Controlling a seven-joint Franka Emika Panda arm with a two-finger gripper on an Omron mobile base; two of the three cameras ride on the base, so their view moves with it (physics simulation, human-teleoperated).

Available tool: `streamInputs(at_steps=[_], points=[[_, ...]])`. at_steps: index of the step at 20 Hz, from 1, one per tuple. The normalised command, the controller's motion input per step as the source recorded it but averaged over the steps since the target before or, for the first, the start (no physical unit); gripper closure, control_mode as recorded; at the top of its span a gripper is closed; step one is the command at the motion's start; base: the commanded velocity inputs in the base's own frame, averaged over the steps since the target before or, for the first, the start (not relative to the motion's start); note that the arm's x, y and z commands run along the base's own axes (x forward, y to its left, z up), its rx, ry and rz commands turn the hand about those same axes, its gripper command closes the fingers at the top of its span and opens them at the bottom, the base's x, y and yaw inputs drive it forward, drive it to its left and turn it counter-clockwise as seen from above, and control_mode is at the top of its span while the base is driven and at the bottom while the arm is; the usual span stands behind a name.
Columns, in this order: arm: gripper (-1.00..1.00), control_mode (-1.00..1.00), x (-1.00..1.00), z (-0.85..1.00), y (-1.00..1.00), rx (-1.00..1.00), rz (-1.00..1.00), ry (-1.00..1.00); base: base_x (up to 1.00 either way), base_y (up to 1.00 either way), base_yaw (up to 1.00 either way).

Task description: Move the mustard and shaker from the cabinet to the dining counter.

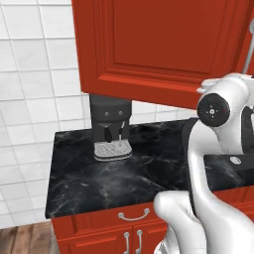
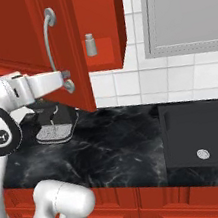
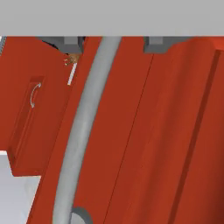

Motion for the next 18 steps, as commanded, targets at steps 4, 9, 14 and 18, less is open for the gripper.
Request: streamInputs(at_steps=[4,9,14,18], points=[[-1.0,-1.0,-0.46,0.0,0.0,0.0,-0.07,-0.18,0.0,0.0,0.0],[-1.0,-1.0,-0.99,0.14,0.0,0.0,-0.05,-0.25,0.0,0.0,0.0],[-1.0,-1.0,-1.0,0.07,0.0,0.0,0.0,-0.27,0.0,0.0,0.0],[-1.0,-1.0,-0.43,0.16,-0.3,0.09,0.0,-0.04,0.0,0.0,0.0]])
